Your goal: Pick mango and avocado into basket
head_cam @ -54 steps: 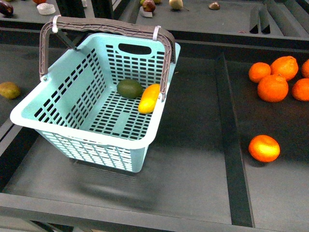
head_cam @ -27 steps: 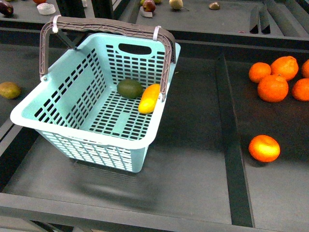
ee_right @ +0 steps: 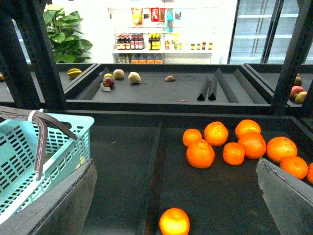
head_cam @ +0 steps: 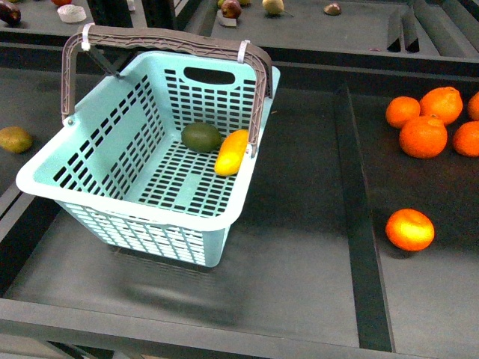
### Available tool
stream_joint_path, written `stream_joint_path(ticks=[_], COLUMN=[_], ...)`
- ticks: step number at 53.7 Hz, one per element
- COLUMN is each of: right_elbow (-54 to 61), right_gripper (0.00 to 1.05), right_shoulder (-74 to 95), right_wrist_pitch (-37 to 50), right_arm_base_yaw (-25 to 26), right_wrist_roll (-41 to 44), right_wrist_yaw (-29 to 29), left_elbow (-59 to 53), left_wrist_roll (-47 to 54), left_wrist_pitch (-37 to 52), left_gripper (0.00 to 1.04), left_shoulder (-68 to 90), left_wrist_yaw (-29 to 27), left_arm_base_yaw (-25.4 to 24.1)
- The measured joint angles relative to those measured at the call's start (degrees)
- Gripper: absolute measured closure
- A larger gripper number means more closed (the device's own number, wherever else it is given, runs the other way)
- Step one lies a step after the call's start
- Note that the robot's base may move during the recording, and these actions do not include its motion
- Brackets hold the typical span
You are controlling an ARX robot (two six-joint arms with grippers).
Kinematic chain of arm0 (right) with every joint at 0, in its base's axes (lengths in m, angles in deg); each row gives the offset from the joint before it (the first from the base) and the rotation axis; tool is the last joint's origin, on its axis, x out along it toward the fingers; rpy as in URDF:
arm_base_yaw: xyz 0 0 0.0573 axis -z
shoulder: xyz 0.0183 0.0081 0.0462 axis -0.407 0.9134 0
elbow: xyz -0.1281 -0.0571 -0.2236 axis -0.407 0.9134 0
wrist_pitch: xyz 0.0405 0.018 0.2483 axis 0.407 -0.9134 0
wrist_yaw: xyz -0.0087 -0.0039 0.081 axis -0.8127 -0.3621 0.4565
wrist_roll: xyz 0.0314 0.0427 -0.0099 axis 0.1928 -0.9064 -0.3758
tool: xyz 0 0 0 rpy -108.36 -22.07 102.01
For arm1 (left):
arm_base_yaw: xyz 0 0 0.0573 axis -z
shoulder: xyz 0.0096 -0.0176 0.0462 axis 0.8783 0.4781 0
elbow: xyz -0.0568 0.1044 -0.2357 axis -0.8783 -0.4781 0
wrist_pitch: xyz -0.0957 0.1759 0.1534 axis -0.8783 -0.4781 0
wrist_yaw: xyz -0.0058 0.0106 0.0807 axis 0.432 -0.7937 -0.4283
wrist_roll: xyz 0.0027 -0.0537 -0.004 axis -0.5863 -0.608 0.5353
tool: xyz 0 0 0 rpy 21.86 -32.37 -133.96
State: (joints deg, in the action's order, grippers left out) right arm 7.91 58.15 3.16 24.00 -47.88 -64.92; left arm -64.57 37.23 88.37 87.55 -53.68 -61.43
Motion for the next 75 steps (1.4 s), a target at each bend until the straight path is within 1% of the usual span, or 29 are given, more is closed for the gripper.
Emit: stream_joint_path(ticks=[15, 35, 38, 40, 75], right_elbow=[0.0, 0.0, 0.0, 0.0, 0.0], right_gripper=[0.08, 0.08, 0.08, 0.08, 0.08], right_shoulder=[0.0, 0.0, 0.0, 0.0, 0.0], right_wrist_pitch=[0.0, 0.0, 0.0, 0.0, 0.0], right_arm_base_yaw=[0.0, 0.0, 0.0, 0.0, 0.0], right_wrist_roll=[0.0, 0.0, 0.02, 0.0, 0.02], right_wrist_yaw=[-0.02, -0.02, -0.02, -0.04, -0.02], left_elbow=[0.0, 0.0, 0.02, 0.02, 0.02], left_wrist_roll=[0.0, 0.0, 0.02, 0.02, 0.02], left_wrist_pitch=[-7.15, -13.94, -21.62, -23.52, -24.11], left_gripper=[1.02, 1.02, 1.02, 1.02, 1.02], left_shoulder=[-7.45, -14.23, -20.04, -22.53, -24.06], left_wrist_yaw=[0.02, 0.02, 0.09, 0.02, 0.02], left_arm_base_yaw=[0.0, 0.0, 0.0, 0.0, 0.0])
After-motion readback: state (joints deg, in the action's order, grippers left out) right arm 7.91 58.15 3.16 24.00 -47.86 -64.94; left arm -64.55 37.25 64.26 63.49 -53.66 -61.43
